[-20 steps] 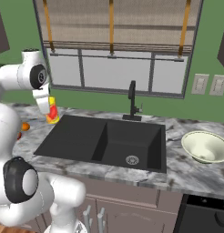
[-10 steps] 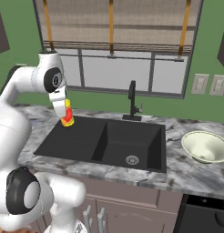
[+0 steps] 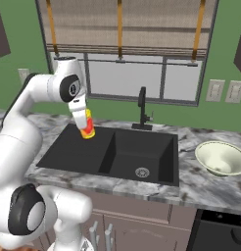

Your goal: Remove the tangerine and tomato from the sink. Then move the bowl and cup from the counter to the sink for washing.

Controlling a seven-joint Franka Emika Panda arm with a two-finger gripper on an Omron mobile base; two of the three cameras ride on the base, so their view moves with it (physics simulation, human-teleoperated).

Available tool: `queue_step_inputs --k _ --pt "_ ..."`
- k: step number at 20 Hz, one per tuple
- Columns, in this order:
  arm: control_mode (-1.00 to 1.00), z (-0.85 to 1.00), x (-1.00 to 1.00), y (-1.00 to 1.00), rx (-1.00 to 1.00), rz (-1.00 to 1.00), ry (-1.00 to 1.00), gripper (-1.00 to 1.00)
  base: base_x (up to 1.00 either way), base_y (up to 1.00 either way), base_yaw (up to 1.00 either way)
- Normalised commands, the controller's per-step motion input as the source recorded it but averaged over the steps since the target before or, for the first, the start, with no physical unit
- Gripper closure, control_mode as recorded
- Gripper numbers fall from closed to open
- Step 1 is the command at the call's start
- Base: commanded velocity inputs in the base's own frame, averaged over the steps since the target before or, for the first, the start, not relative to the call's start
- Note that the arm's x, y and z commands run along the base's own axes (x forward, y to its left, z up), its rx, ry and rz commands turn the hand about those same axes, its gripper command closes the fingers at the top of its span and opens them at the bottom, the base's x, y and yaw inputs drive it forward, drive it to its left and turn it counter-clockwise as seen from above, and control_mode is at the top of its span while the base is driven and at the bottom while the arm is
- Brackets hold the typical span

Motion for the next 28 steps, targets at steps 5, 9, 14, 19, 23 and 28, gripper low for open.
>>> queue_step_inputs --k 5,9,14,19,23,28 --pt "-1.0 -0.11 -0.05 -0.48 0.0 0.0 0.0 1.0 0.0 0.0 0.0" --pt "-1.0 -0.16 -0.05 -0.44 0.0 0.0 0.0 1.0 0.0 0.0 0.0" --pt "-1.0 -0.2 0.0 -0.39 0.0 0.02 -0.01 1.0 0.0 0.0 0.0" --pt "-1.0 -0.25 0.0 -0.33 0.0 0.01 -0.07 1.0 0.0 0.0 0.0" --pt "-1.0 -0.28 0.02 -0.27 0.0 0.0 -0.07 1.0 0.0 0.0 0.0" --pt "-1.0 -0.33 0.06 -0.16 0.0 0.0 -0.08 1.0 0.0 0.0 0.0"
